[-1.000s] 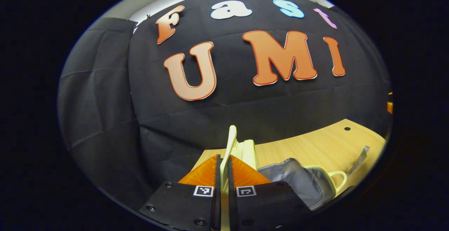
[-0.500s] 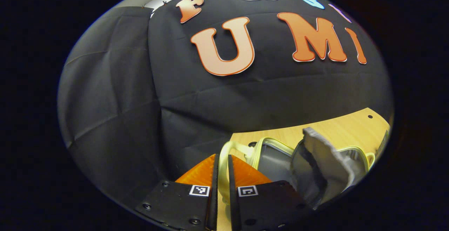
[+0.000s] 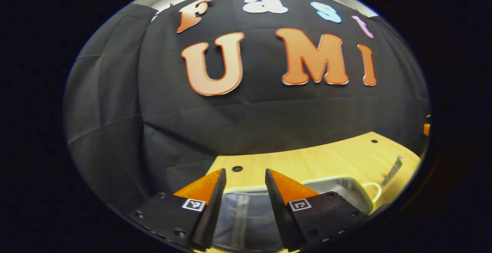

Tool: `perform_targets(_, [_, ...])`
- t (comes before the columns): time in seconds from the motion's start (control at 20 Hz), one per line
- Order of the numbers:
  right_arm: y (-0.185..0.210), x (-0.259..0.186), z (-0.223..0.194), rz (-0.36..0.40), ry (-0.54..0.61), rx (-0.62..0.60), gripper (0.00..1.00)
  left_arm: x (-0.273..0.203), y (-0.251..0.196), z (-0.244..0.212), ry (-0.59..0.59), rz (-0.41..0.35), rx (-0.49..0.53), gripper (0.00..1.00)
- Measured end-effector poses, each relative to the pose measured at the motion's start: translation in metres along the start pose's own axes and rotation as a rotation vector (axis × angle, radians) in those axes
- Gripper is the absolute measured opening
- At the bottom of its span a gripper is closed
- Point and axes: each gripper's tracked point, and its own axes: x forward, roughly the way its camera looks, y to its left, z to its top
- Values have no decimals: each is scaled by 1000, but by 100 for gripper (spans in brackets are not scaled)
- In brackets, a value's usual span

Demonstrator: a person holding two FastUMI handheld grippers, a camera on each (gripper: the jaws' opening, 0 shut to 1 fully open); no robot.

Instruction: First open the suitcase, pack the skin care products into it, and then close the suitcase.

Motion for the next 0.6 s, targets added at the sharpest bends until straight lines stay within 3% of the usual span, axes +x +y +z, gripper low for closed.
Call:
perform_targets(0.1, [-4,4,-4,16,-1,-1,96,-3,-28,9,-29,-70,-7,80])
perform_targets(0.2, [-9,10,-9,45,3,-5,96,-6,-58,13,-43,-128,-2,89])
perform_targets(0.35, [-22,16,-20,87,12,-14,96,-15,-103,7,-28,-224,23,95])
perform_targets(0.6, [-41,27,-39,168,34,-36,96,-27,-163,-7,10,-351,71,95])
